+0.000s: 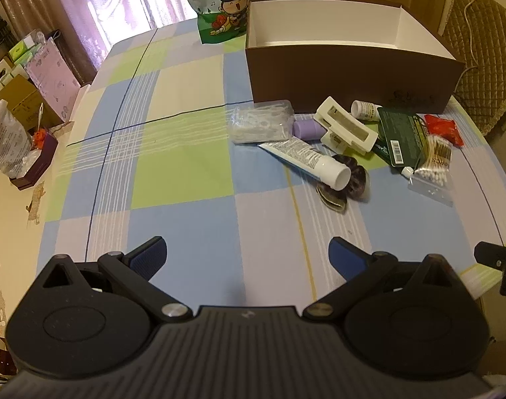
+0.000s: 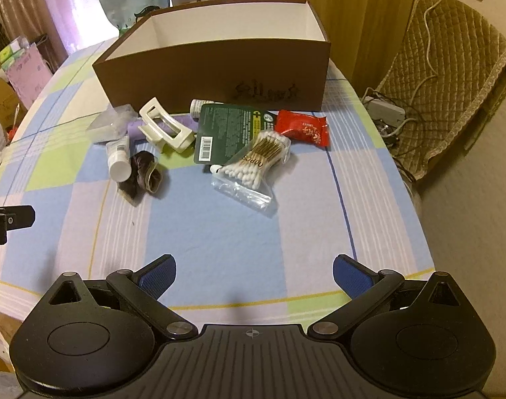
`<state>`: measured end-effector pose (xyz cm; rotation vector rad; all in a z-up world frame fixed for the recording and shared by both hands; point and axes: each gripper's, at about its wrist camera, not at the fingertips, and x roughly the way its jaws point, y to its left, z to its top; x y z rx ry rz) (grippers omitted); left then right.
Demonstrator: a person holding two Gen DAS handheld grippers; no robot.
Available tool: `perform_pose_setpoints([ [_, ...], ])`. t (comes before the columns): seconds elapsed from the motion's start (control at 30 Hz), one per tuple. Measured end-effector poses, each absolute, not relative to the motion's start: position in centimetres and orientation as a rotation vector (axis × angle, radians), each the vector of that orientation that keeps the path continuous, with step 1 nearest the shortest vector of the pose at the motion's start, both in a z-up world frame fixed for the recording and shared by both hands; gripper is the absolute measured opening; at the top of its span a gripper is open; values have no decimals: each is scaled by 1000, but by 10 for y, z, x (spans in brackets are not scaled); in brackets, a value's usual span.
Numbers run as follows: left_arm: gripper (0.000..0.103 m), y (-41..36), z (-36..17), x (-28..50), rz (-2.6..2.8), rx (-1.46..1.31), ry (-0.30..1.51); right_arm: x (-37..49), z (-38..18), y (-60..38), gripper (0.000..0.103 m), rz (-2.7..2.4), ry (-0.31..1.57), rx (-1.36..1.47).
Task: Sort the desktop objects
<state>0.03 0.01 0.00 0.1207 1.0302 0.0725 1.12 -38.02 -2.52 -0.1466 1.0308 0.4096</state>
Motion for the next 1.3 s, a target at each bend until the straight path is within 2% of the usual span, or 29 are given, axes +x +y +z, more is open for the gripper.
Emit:
perform_pose_setpoints([
  [1.3,102,4,0,0,56,79,1053,18,-20,-372,103,417,1041,-193],
])
